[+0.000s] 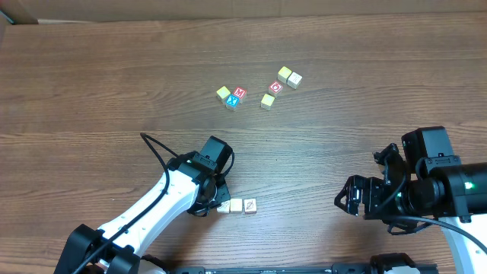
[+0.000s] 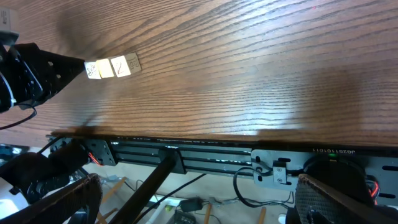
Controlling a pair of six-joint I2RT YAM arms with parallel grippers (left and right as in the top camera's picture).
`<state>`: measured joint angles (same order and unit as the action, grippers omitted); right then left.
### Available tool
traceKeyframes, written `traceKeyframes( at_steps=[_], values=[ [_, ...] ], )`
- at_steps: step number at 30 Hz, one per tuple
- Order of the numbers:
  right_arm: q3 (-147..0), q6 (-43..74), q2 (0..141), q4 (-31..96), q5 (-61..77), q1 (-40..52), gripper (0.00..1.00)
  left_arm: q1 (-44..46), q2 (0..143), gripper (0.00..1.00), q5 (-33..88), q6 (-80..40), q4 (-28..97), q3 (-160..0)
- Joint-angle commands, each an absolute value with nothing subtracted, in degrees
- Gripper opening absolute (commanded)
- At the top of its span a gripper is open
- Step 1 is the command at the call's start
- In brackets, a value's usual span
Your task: Flip 3 blocks
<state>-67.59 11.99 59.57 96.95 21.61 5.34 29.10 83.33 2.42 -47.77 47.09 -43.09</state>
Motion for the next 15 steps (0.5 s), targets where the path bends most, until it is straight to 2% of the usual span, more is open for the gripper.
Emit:
traceKeyframes(
  at_steps=[1,15],
  values=[
    [-68.69,11.7,59.09,96.82,21.45,5.63,1.0,28.84,83.68,0.04,3.01,-46.98,47.03,-42.74],
    [-68.69,11.7,59.09,97.06,21.45,5.63,1.0,28.86,83.68,0.04,5.02,-51.9,51.48,-42.74]
  ],
)
